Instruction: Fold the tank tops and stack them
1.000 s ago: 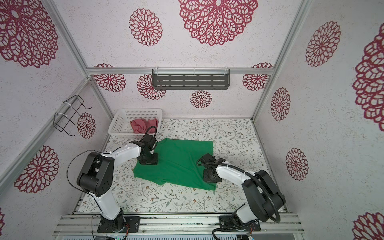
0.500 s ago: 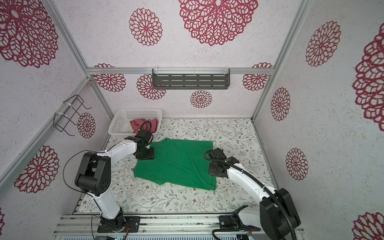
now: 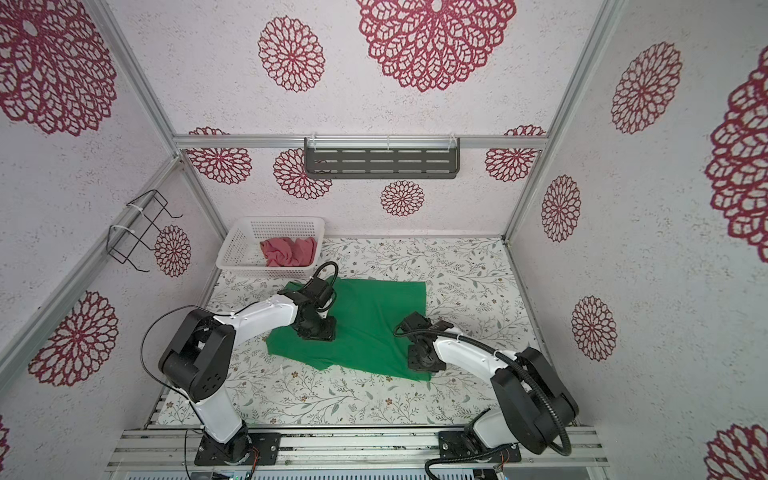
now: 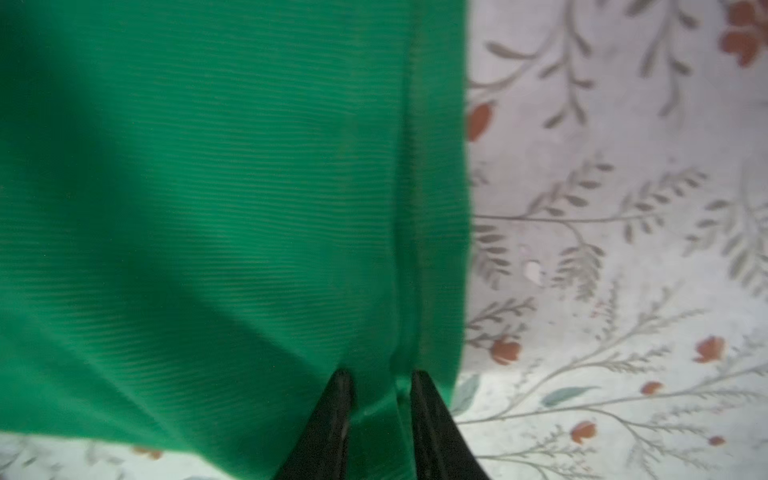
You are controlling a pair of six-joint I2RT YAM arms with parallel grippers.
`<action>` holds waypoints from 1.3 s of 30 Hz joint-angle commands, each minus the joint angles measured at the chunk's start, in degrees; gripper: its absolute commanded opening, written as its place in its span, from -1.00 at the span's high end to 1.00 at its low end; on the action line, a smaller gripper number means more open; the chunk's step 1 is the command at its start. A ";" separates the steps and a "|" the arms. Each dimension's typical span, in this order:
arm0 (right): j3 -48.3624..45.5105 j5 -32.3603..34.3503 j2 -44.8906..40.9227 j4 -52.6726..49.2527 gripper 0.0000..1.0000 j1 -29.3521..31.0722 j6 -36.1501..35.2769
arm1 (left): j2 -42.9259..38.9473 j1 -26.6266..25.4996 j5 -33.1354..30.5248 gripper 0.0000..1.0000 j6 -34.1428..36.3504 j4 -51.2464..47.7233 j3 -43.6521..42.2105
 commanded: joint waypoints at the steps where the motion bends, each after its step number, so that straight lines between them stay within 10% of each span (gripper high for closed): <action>1: -2.45 6.60 -3.63 -3.45 0.42 -4.84 0.98 | 0.62 1.95 -1.68 -0.08 1.00 -1.44 -0.79; 7: -0.21 6.00 -12.25 -6.35 0.39 -6.97 0.21 | -1.54 3.70 -5.24 -0.10 3.44 -5.14 1.81; 13: -0.87 -10.15 -15.26 -2.55 0.16 -4.94 0.32 | -8.09 2.18 -4.37 -0.19 1.53 -8.96 2.94; 24: -4.63 -14.35 -11.69 0.23 0.07 -0.55 3.74 | -20.51 -1.70 1.16 -0.08 -11.40 -5.65 -14.02; 34: -5.44 -8.39 -13.63 -2.64 0.94 -0.64 6.97 | -18.04 -4.23 6.59 -0.02 -17.15 4.85 -18.87; 39: -6.47 -6.82 -15.83 -2.81 1.00 -0.64 8.82 | -16.01 -4.75 8.20 0.15 -18.60 7.86 -20.56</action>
